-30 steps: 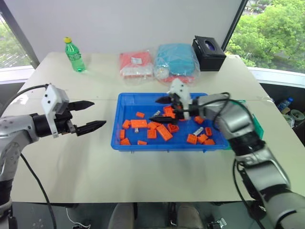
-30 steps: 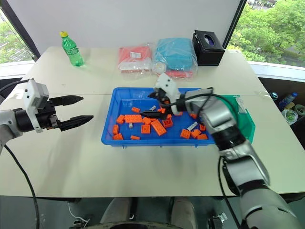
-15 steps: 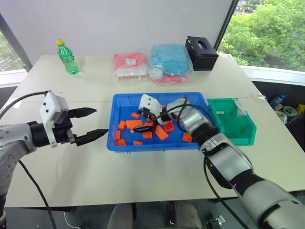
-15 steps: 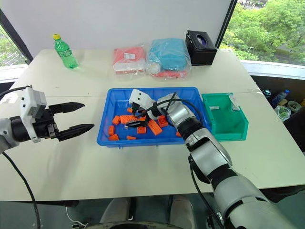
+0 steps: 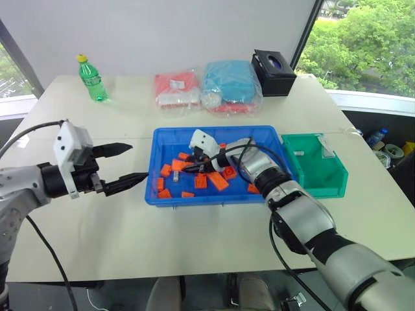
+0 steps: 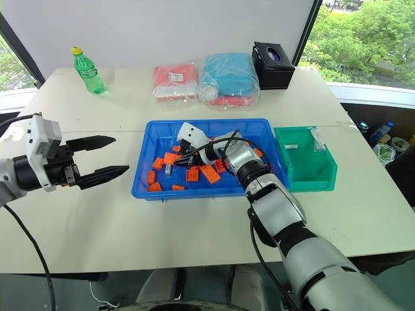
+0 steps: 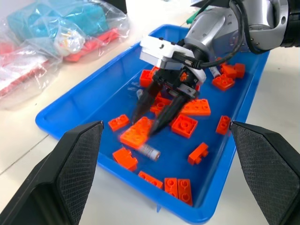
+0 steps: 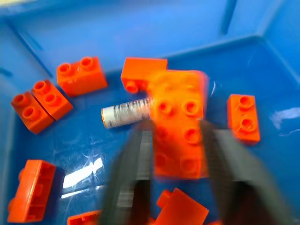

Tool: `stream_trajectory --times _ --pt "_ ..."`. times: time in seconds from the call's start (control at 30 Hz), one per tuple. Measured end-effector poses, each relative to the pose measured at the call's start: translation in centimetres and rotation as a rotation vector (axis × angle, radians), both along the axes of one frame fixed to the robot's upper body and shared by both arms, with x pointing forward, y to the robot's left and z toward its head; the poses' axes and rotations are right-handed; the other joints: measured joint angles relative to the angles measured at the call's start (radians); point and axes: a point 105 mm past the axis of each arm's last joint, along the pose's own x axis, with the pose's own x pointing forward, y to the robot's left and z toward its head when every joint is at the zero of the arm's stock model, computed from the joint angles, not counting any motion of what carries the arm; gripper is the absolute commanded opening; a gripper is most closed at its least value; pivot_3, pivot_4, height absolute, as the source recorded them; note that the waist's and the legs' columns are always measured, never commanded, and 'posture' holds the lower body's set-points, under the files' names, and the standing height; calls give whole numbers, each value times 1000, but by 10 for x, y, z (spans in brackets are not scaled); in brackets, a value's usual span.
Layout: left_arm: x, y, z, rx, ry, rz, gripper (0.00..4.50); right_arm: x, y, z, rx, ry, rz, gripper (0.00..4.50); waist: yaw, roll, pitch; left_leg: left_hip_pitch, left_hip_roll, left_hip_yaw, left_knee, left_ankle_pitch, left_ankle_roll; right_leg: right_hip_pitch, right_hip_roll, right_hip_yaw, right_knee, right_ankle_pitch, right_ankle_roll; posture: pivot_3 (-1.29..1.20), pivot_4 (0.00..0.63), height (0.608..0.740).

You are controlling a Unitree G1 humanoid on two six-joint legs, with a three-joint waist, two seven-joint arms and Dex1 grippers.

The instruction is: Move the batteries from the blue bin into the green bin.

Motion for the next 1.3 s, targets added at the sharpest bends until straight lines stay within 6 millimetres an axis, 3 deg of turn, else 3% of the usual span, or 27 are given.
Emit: stream_trajectory --times 0.27,0.43,0.53,0.63,0.67,0.77,0.87,1.17,1.3 --pt "1 -9 -12 -32 87 -90 4500 4 -9 15 60 -21 -73 556 -1 0 0 3 0 1 -2 0 0 2 0 0 0 0 0 0 150 723" --pt "5 -6 -7 -35 72 -92 4500 4 -6 20 81 -14 -134 556 -1 0 0 3 0 1 -3 0 0 1 0 0 0 -1 -1 0 150 723" --pt "4 -2 -9 -24 92 -97 4500 -13 8 32 148 40 -128 1427 -1 0 0 3 0 1 -4 0 0 2 0 0 0 0 -1 0 150 723" --pt "5 5 -10 -9 108 -91 4500 -37 19 35 170 119 -99 2932 0 0 0 3 0 1 -5 0 0 0 0 0 0 -1 -2 0 150 723" --pt "5 6 -9 -6 110 -88 4500 -42 22 33 163 140 -93 3121 0 0 0 3 0 1 -5 0 0 0 0 0 0 -1 -2 0 150 723" --pt "6 12 -9 -2 114 -78 4500 -64 26 16 93 218 -62 3121 6 0 0 3 0 1 -5 0 -1 0 -1 0 -2 -3 -1 0 150 723" --pt "6 14 -9 3 116 -76 4500 -72 27 0 45 260 -60 3121 4 0 0 3 0 1 -5 0 -1 -1 -1 0 -2 -3 -1 0 150 723" --pt "2 9 -5 18 104 -99 4500 -49 31 -22 27 244 -199 3121 -2 0 0 4 1 2 -7 0 0 -3 0 0 -1 -3 -1 0 150 723" --pt "2 10 -5 18 103 -91 4500 -36 31 -22 31 220 -236 3121 1 0 0 4 1 2 -7 0 0 -2 0 0 -1 -3 -1 0 150 723"
